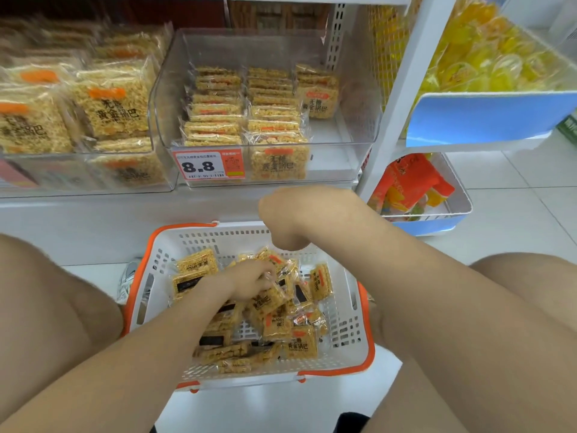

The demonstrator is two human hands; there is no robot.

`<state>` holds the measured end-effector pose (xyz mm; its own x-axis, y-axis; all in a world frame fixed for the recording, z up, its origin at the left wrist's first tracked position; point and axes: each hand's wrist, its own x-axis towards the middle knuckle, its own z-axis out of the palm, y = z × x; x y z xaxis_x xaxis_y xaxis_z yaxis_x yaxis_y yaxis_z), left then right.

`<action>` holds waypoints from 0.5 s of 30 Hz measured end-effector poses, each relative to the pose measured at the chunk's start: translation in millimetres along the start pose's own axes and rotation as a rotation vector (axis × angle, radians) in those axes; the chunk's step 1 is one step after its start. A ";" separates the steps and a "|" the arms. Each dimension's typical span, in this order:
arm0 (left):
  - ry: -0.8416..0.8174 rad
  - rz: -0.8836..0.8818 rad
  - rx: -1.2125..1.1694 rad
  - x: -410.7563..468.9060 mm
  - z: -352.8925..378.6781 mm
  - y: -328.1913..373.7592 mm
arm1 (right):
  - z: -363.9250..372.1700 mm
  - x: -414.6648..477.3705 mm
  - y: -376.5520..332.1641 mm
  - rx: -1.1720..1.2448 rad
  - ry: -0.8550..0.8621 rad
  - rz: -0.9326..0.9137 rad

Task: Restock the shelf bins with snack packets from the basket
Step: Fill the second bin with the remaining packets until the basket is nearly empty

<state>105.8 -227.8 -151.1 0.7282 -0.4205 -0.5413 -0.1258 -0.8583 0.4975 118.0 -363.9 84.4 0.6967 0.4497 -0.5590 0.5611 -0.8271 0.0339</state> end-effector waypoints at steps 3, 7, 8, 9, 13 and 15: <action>0.171 0.071 -0.225 -13.1 -32.6 23.5 | -10.7 -2.8 14.8 0.003 0.030 0.021; 0.408 0.188 -0.476 -40.7 -70.8 58.4 | -19.4 -9.8 39.1 0.059 0.132 0.062; 0.488 0.207 -0.534 -48.2 -78.2 68.4 | -20.6 -11.2 43.8 0.077 0.153 0.063; 0.573 0.230 -0.571 -55.2 -85.5 78.6 | -22.1 -11.6 47.1 0.088 0.176 0.058; 0.817 0.322 -0.612 -79.8 -114.4 113.5 | -29.4 -14.9 53.8 0.203 0.276 -0.011; 0.887 0.354 -0.613 -85.3 -129.7 121.8 | -34.3 -19.6 54.6 0.264 0.339 -0.047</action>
<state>115.8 -258.3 43.5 0.9684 -0.0444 0.2456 -0.2457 -0.3411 0.9074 150.3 -406.3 125.6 0.8053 0.5377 -0.2499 0.4927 -0.8413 -0.2224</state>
